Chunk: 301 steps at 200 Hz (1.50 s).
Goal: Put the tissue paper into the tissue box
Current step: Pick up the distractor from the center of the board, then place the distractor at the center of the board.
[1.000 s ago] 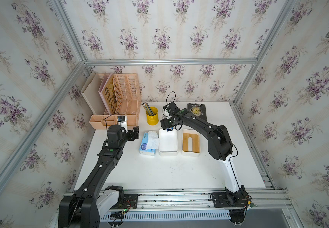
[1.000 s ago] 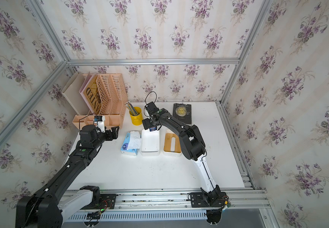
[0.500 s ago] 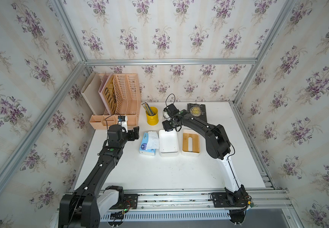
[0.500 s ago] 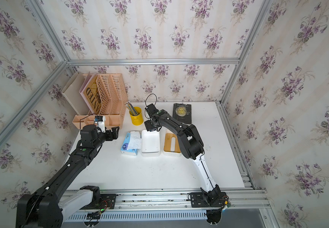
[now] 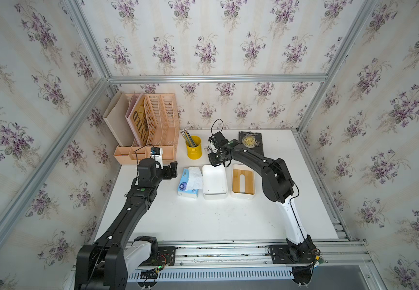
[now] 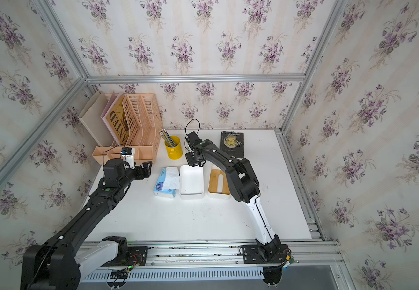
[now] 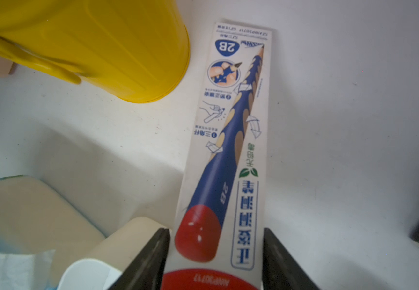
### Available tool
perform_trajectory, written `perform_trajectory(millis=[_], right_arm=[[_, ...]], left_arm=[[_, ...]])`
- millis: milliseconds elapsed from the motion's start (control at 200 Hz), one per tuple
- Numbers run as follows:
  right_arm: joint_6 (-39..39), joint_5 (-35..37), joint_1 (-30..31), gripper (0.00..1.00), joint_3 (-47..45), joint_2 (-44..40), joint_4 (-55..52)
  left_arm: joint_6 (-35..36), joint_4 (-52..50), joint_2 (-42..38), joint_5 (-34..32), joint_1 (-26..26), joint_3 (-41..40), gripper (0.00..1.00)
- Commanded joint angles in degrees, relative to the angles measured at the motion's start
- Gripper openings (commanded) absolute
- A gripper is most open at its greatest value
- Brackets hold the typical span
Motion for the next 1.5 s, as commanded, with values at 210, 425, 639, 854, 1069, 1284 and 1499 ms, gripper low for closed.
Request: perform_trajectory(millis=[210,425,639,854,1069,1284,1499], right_arm=[[0.68,1.94,-0.49,0.51,0.2,-1.91,1.34],[0.17,4.49,-0.98,0.48,-1.52,-5.04,2.91],[-0.3,6.6,-3.69,0.48,-6.35,-11.51,5.52],[-0.75,8.81,-6.11,0.48,-12.61,-18.2,7.88],[0.74,8.1,-11.67,0.48,-18.91,-23.17,11.01],[1.72,6.4,-15.75,0.48,-24.38,-27.32,14.26],[1.72,5.37,-19.14,0.48,-26.37,-27.98,15.76]], left_arm=[[0.93,0.06,0.2,-0.11,-0.01,0.55,0.93],[1.08,0.04,0.36,-0.16,-0.03,0.55,0.93],[0.85,-0.01,0.38,-0.09,-0.06,0.64,0.93],[0.74,-0.2,0.03,-0.09,-0.09,0.55,0.93],[0.29,0.23,0.38,0.74,-0.02,0.47,0.93],[-0.23,0.5,0.73,1.38,-0.06,0.55,0.93],[-0.4,0.48,1.15,1.83,-0.07,0.72,0.93]])
